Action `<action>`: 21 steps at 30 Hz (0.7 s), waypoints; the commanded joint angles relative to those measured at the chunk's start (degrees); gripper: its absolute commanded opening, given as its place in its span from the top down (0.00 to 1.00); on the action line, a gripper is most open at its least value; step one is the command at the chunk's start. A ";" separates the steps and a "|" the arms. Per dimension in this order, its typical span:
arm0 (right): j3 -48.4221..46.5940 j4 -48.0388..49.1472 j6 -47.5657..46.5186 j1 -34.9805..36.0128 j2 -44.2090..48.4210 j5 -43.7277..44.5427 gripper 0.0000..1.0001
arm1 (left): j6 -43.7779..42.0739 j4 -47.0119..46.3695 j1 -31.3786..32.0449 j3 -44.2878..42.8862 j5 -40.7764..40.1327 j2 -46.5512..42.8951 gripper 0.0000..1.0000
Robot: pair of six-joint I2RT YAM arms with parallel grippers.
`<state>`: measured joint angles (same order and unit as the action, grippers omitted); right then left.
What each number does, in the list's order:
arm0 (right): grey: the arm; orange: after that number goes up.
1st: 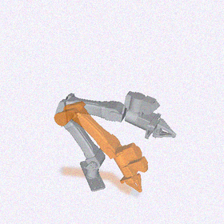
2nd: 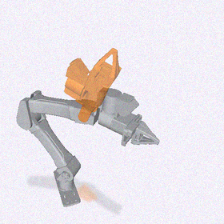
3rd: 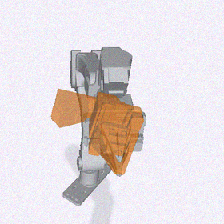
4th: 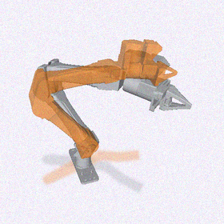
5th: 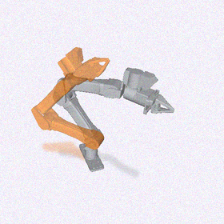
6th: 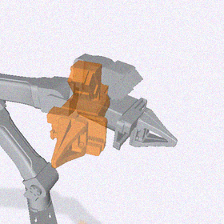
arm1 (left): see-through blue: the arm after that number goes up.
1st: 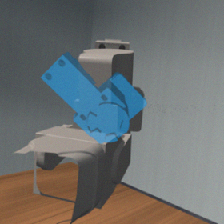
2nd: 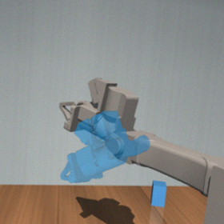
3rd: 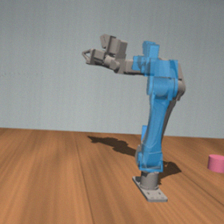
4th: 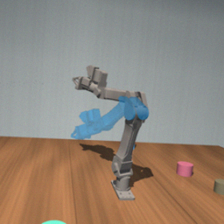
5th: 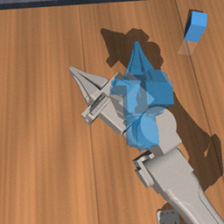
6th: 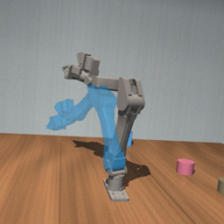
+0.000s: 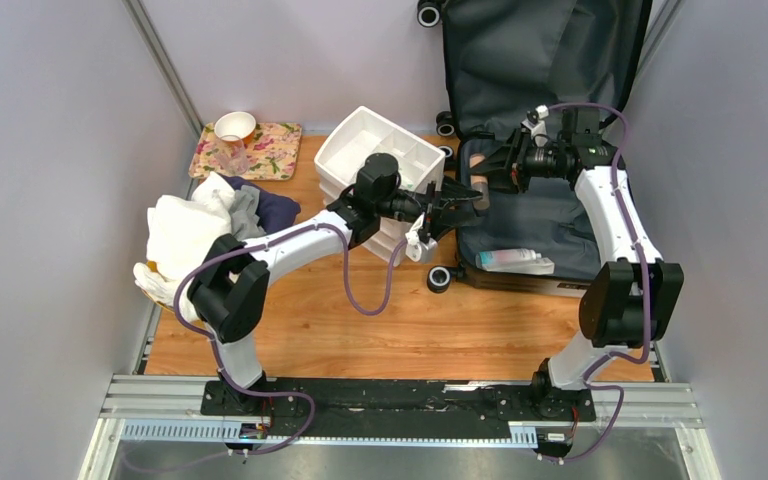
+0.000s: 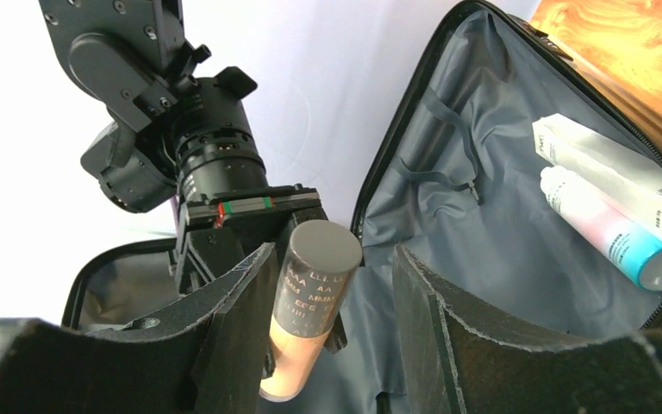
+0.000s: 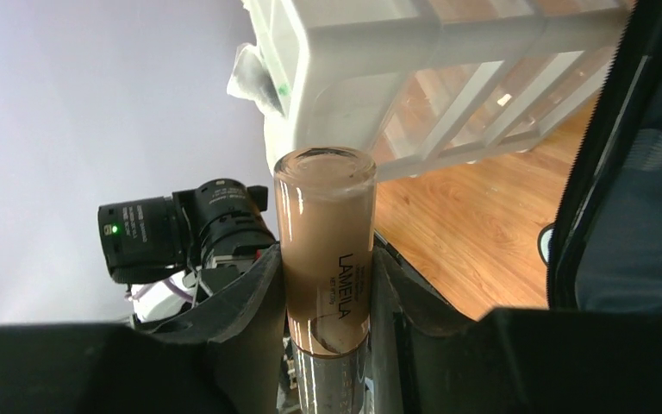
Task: Open, take out, and arrange the luggage
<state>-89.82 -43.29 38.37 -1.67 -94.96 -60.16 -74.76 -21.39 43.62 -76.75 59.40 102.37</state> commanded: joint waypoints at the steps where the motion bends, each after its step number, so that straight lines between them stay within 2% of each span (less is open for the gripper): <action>1: 0.26 -0.74 -3.38 1.41 4.25 -4.87 1.00 | -1.79 -4.10 0.86 -1.39 2.22 0.81 0.40; 7: 2.02 -1.62 -4.53 1.41 5.83 -4.09 1.00 | -1.97 -5.33 1.21 -1.73 1.69 1.69 0.42; 13: 2.72 -1.80 -4.71 1.41 6.19 -4.44 1.00 | -3.55 -5.51 2.44 -2.87 -1.30 2.49 0.62; 15: 2.98 -1.36 -4.62 1.41 6.10 -4.79 0.99 | -4.94 -5.60 2.61 -2.79 -2.00 2.49 0.77; 16: 3.25 -1.01 -4.45 1.41 5.93 -5.92 0.92 | -5.83 -5.51 2.70 -2.18 -2.00 2.49 0.84; 17: 3.42 -0.66 -4.27 1.41 5.84 -6.45 0.68 | -6.44 -6.55 2.79 -1.65 -2.00 2.31 1.00; 19: 3.69 1.10 -3.22 1.41 5.84 -6.98 0.47 | -5.23 -9.27 2.88 0.01 -2.18 2.05 1.00; 20: 3.60 1.97 -2.95 1.41 5.84 -7.16 0.29 | -4.35 -11.64 2.88 0.37 -2.18 1.87 1.00; 21: 3.60 2.50 -2.17 1.32 5.66 -7.16 0.24 | -3.21 -12.44 2.97 0.98 -2.27 1.52 1.00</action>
<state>-86.15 -44.49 34.52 -0.84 -91.59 -63.68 -78.11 -26.11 45.84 -76.93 56.62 104.49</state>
